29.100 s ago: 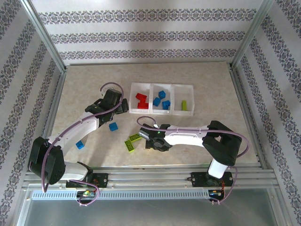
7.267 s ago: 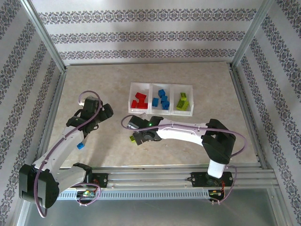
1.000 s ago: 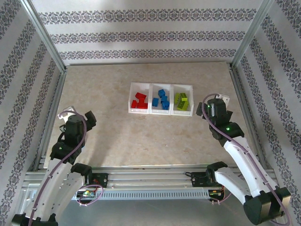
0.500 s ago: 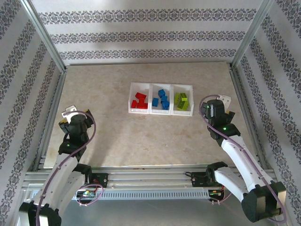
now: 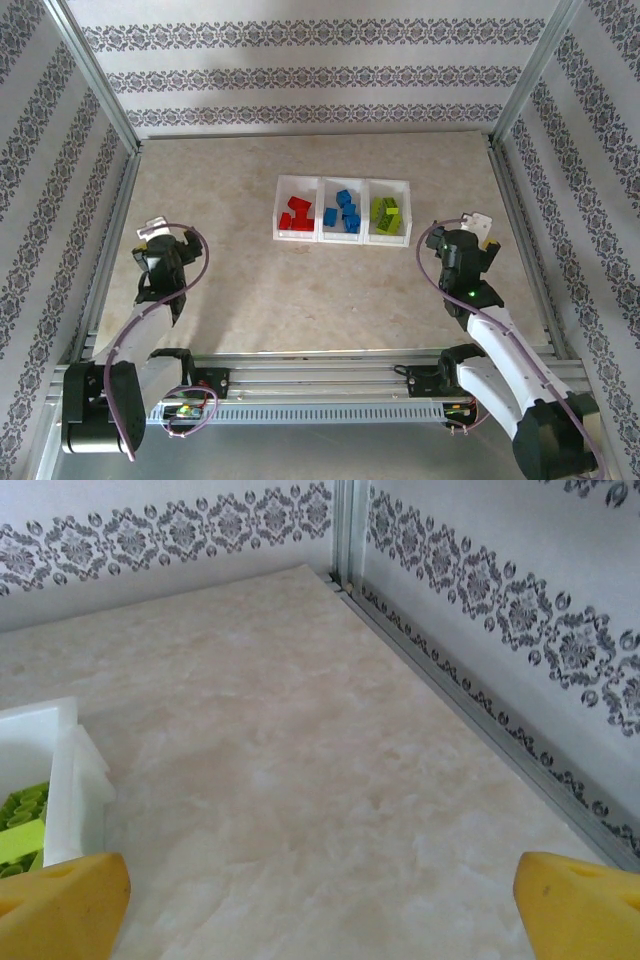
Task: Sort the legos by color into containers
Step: Reset both arms
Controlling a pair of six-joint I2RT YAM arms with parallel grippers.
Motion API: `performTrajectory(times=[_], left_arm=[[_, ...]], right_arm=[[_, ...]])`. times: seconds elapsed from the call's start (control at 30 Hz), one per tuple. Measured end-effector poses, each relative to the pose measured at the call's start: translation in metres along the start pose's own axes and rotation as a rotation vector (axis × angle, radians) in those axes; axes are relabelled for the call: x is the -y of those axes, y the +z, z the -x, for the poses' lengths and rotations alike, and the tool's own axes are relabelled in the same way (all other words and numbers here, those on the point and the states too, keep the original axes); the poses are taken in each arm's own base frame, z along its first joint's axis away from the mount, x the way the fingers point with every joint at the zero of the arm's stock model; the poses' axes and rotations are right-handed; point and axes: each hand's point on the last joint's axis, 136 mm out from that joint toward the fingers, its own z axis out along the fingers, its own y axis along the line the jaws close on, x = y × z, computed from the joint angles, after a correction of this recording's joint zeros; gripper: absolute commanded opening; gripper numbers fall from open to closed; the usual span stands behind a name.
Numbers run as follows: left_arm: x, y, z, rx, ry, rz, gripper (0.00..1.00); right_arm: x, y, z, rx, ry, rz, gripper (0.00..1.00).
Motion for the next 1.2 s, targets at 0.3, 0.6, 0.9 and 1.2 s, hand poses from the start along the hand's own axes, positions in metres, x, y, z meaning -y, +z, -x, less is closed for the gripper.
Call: performTrajectory(times=[0.3,0.6,0.9,1.2], left_arm=[[0.026,0.015,0.001,0.036,0.031,-0.123,1.00],[0.044,0.036,-0.015,-0.004,0.053,-0.198,1.00],[0.061,0.051,-0.032,-0.038,0.071,-0.280,1.00],[0.090,0.060,-0.014,-0.013,0.125,-0.410,1.00]], right_arm=[[-0.002,0.019,0.002,0.016,-0.031,0.010,0.98],[-0.010,0.031,-0.001,0.022,-0.034,0.045,0.98],[-0.010,0.042,-0.009,0.032,-0.029,0.059,0.98],[-0.012,0.048,-0.025,0.049,-0.058,0.106,0.98]])
